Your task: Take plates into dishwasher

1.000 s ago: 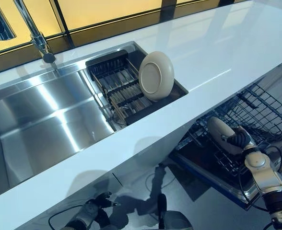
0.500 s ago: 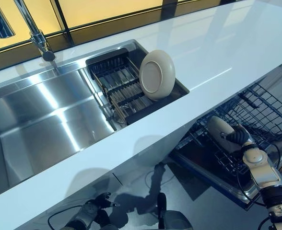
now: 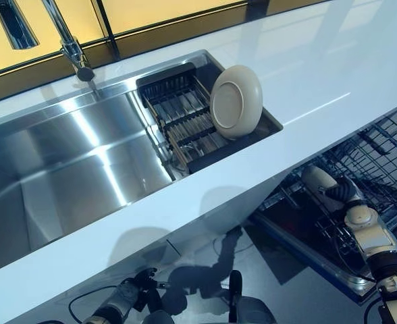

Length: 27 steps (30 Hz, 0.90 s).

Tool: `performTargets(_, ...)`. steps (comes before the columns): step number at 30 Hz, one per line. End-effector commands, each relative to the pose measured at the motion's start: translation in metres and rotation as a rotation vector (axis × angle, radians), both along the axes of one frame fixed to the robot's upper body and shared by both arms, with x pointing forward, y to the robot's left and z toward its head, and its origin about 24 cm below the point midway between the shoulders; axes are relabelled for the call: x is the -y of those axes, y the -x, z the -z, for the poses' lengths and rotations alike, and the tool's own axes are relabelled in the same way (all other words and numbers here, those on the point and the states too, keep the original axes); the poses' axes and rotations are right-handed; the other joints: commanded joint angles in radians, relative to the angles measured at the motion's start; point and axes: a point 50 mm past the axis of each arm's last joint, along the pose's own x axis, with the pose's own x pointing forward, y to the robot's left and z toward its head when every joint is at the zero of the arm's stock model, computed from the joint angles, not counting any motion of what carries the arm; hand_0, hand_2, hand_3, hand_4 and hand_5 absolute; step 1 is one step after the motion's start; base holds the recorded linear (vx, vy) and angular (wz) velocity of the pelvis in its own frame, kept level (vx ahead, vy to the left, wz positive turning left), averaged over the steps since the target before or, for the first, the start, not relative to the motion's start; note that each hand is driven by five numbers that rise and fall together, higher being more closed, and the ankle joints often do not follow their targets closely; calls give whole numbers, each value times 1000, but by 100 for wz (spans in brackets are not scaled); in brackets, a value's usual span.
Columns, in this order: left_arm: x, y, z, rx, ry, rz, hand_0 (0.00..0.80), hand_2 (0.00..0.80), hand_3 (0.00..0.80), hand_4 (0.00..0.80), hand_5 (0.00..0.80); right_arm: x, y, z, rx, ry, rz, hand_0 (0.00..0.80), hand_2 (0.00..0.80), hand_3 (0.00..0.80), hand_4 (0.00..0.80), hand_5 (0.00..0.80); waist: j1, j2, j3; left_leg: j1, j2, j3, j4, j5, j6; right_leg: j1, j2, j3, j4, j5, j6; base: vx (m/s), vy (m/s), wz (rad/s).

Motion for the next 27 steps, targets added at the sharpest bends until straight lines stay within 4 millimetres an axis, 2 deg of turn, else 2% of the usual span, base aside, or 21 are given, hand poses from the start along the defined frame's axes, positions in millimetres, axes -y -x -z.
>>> performTargets(1,-10,-25,-13,57,-43,20,0,0,0,0,0,-61,-15,32,-53,-235,-128,800,800,800,800,800,15,-56,62,-5,-22,-21,0,-1,-2,-2,-20,16,39,-35,-7,10,32,0)
performTargets(17,-1,-25,-11,55,-26,25,0,0,0,0,0,-85,-9,54,-101,-275,-156,800,800,800,800,800,18,-59,57,1,-24,-18,0,-3,4,4,-21,20,39,-35,-8,0,0,0)
performTargets(27,-1,-27,-11,54,-31,28,0,0,0,0,0,-90,-8,64,-170,-273,-183,800,800,800,800,800,29,-65,52,4,-26,-19,6,-6,7,10,-23,17,38,-35,-8,0,0,0)
